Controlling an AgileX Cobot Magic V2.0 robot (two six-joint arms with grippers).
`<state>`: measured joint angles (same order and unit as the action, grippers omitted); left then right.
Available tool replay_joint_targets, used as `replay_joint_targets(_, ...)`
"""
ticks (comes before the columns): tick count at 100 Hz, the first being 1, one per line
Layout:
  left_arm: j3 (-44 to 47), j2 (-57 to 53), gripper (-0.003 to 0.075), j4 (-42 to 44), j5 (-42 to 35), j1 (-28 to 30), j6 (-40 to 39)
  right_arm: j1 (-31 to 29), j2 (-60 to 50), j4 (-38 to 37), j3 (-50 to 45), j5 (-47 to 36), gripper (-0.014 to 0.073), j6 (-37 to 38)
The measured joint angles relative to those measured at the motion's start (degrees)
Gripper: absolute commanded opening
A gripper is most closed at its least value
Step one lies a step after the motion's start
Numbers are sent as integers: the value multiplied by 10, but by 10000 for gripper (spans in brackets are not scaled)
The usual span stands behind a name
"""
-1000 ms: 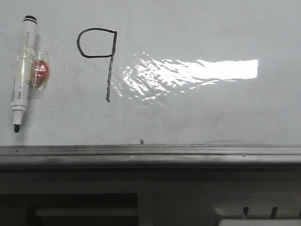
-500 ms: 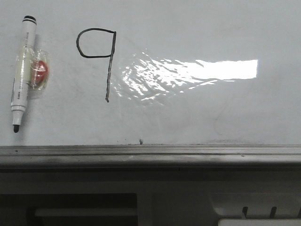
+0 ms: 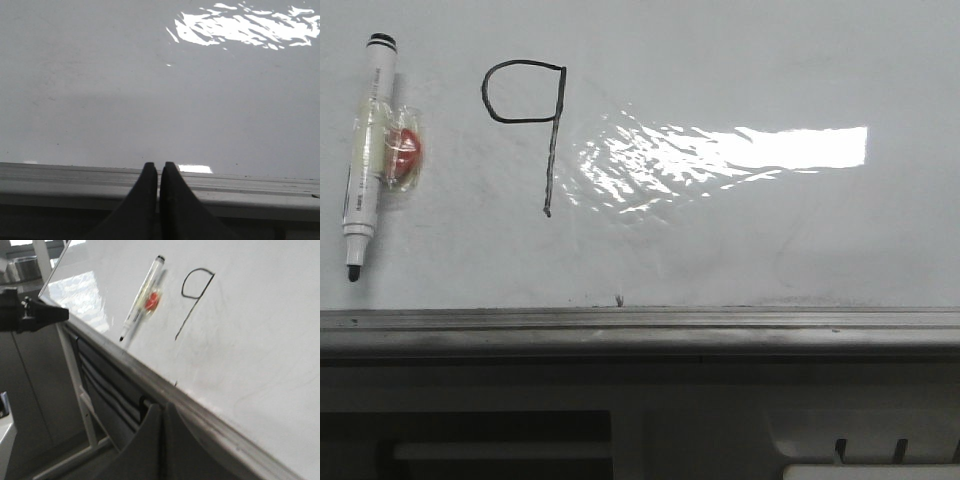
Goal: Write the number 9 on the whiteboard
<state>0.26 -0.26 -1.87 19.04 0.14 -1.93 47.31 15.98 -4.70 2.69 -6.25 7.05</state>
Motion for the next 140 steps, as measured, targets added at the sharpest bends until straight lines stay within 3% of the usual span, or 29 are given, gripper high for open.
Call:
replay_joint_targets(23,0,0,-20,0,0,0,0,-124,0,-1,-17,-53,-69,0)
replay_joint_targets(50,0,0,-20,0,0,0,0,-320,-3,-1,-33,-113,-69,0)
replay_joint_targets(70,0,0,-20,0,0,0,0,-423,-61,-3,-33,-85,-69,0)
replay_joint_targets(85,0,0,-20,0,0,0,0,-490,-123,-11,-33,8,-69,0)
replay_joint_targets(124,0,0,-20,0,0,0,-1,-517,-166,-11,-33,248,-69,0)
replay_joint_targets(140,0,0,-20,0,0,0,-1,-517,-166,-11,-33,252,-69,0)
